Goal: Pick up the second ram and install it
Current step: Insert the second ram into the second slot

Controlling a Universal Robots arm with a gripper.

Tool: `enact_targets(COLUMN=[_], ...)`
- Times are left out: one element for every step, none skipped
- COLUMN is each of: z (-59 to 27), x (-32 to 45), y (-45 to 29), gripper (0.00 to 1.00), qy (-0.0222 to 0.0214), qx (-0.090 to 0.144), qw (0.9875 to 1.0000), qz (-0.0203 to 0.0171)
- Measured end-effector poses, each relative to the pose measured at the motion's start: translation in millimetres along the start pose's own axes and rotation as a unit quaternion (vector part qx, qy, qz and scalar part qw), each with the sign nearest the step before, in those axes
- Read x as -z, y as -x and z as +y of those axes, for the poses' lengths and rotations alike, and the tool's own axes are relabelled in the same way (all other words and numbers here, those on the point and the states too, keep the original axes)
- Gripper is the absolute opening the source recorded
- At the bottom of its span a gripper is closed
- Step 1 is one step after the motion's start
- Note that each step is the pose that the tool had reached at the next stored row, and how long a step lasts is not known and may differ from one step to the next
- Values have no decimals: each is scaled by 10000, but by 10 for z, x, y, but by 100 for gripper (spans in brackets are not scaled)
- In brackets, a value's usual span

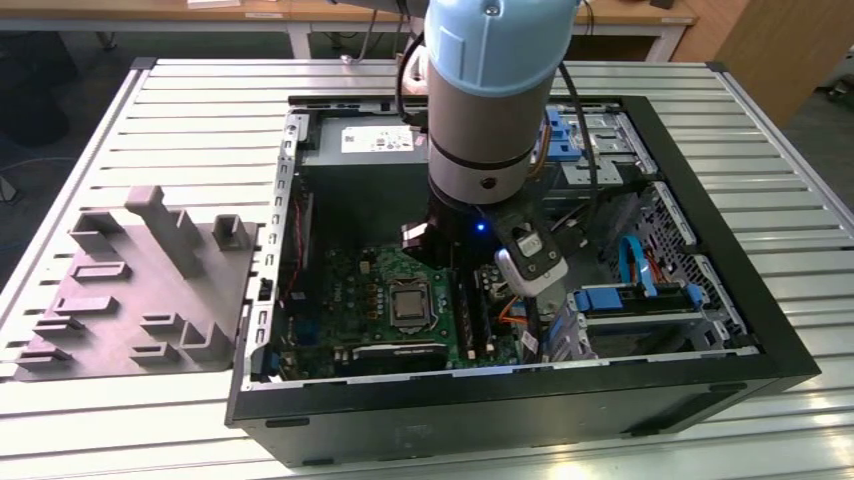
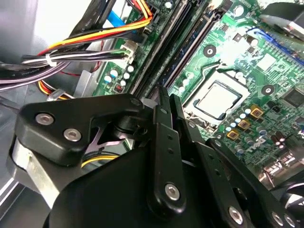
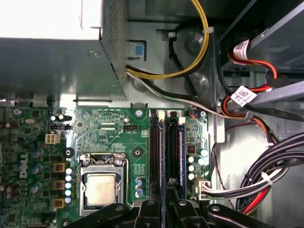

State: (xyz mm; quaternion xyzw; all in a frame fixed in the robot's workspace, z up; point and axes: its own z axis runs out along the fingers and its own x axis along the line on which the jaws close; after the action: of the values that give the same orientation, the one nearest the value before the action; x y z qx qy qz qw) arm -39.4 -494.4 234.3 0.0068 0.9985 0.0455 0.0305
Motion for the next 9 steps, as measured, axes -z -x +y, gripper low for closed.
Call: enact_targets(z=[0, 0, 0, 1, 0, 1, 0, 0, 0], x=[0, 0, 0, 0, 0, 0, 0, 0, 0], y=[0, 0, 0, 0, 0, 0, 0, 0, 0], gripper=[19, 19, 19, 19, 19, 18, 18, 11, 11], qy=[0, -1, -1, -1, -1, -1, -1, -1, -1], qx=[0, 0, 0, 0, 0, 0, 0, 0, 0], qw=[10000, 10000, 10000, 10000, 10000, 10000, 10000, 10000, 10000], qz=[0, 0, 0, 0, 0, 0, 0, 0, 0])
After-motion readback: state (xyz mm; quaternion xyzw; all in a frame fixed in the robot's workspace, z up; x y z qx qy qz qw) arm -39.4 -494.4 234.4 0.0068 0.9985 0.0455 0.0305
